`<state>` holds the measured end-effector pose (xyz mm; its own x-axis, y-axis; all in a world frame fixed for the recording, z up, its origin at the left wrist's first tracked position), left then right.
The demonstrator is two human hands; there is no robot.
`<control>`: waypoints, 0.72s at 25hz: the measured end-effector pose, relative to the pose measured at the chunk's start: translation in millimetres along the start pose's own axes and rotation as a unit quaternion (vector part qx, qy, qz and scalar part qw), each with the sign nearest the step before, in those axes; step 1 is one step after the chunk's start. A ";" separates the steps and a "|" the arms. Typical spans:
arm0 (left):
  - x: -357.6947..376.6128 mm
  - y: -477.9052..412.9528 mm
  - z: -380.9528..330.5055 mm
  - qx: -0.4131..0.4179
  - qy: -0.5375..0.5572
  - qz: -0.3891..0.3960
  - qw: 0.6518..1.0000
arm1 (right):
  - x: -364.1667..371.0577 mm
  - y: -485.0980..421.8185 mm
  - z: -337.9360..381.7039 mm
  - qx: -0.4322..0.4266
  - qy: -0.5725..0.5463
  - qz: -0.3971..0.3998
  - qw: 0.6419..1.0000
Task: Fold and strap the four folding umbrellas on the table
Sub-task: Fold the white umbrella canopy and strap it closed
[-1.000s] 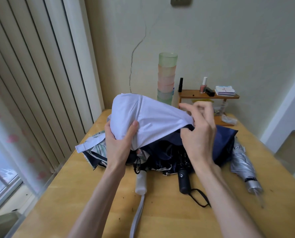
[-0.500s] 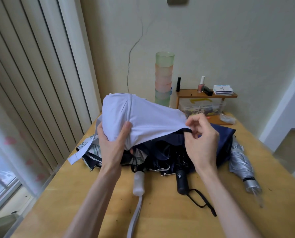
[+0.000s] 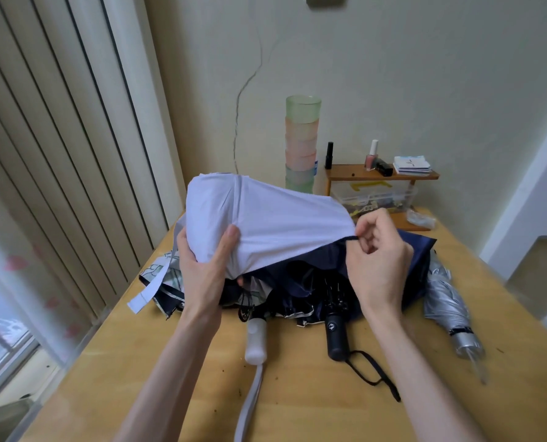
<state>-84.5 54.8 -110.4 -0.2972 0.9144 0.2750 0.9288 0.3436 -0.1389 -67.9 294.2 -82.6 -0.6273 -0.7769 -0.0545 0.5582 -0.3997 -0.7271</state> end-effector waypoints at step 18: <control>2.6 2.3 0.0 -0.024 -0.021 0.052 0.998 | -5.2 3.5 -5.6 -0.031 0.010 -0.025 0.999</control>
<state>-83.2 57.9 -110.0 -0.2072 0.9529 0.2213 0.9641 0.2373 -0.1194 -65.7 299.5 -88.7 -0.6650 -0.7462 -0.0311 0.4915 -0.4059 -0.7705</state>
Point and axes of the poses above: each hand's wrist, its own y-axis away from the middle knuckle, its own x-axis out of the palm, z = x × y, the point moved 2 cm from there along -y, towards the middle knuckle, and after that the axes turned 6 degrees about -y, right-handed, at the moved point
